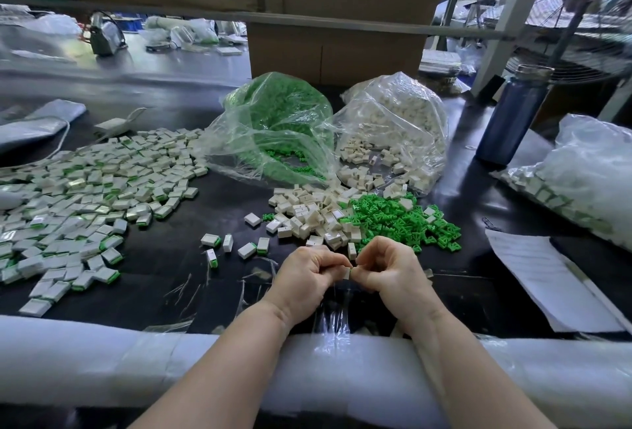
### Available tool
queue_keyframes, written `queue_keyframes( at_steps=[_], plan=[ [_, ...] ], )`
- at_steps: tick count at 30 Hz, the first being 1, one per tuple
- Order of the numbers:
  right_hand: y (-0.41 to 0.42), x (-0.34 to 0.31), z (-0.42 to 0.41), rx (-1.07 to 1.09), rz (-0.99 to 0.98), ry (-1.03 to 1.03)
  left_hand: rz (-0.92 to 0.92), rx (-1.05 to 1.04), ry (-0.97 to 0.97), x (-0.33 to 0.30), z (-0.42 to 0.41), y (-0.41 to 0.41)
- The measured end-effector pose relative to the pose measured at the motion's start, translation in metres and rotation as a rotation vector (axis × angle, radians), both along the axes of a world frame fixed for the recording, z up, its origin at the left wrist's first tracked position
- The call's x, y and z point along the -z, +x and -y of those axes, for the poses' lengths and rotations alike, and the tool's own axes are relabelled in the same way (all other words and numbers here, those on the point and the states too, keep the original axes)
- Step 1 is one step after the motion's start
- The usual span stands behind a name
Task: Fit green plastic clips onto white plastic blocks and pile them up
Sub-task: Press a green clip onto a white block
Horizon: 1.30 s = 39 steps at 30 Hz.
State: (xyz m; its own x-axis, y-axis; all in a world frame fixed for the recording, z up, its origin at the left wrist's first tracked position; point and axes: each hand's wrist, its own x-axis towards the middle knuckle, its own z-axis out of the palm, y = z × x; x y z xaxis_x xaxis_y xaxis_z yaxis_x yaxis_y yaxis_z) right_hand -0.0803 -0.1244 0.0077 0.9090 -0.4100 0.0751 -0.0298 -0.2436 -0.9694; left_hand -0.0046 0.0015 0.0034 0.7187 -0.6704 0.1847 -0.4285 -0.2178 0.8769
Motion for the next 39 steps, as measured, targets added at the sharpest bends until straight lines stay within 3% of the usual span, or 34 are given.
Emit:
queue_keyframes(
  at_steps=[5, 11, 16, 21, 30, 39],
  plan=[
    [0.0007, 0.0013, 0.0003, 0.012, 0.014, -0.007, -0.023, 0.003, 0.005, 0.0009, 0.0001, -0.0006],
    [0.0015, -0.0009, -0.0019, 0.086, 0.098, 0.069, -0.183, -0.034, -0.157, -0.0008, -0.0001, -0.0003],
    [0.0016, -0.0013, -0.0008, 0.137, 0.081, 0.160, -0.120, -0.010, -0.122, 0.0022, -0.0002, -0.0017],
    [0.0011, -0.0014, -0.0015, 0.117, 0.079, 0.181, -0.057, -0.112, -0.114, 0.0020, 0.0002, -0.0004],
    [0.0021, 0.0010, -0.0016, 0.098, 0.087, 0.121, -0.222, -0.076, -0.175, -0.0020, -0.0026, 0.0014],
    [0.0042, 0.0019, -0.0054, 0.050, 0.026, 0.018, -0.190, -0.048, -0.058, 0.0003, -0.0021, 0.0036]
  ],
)
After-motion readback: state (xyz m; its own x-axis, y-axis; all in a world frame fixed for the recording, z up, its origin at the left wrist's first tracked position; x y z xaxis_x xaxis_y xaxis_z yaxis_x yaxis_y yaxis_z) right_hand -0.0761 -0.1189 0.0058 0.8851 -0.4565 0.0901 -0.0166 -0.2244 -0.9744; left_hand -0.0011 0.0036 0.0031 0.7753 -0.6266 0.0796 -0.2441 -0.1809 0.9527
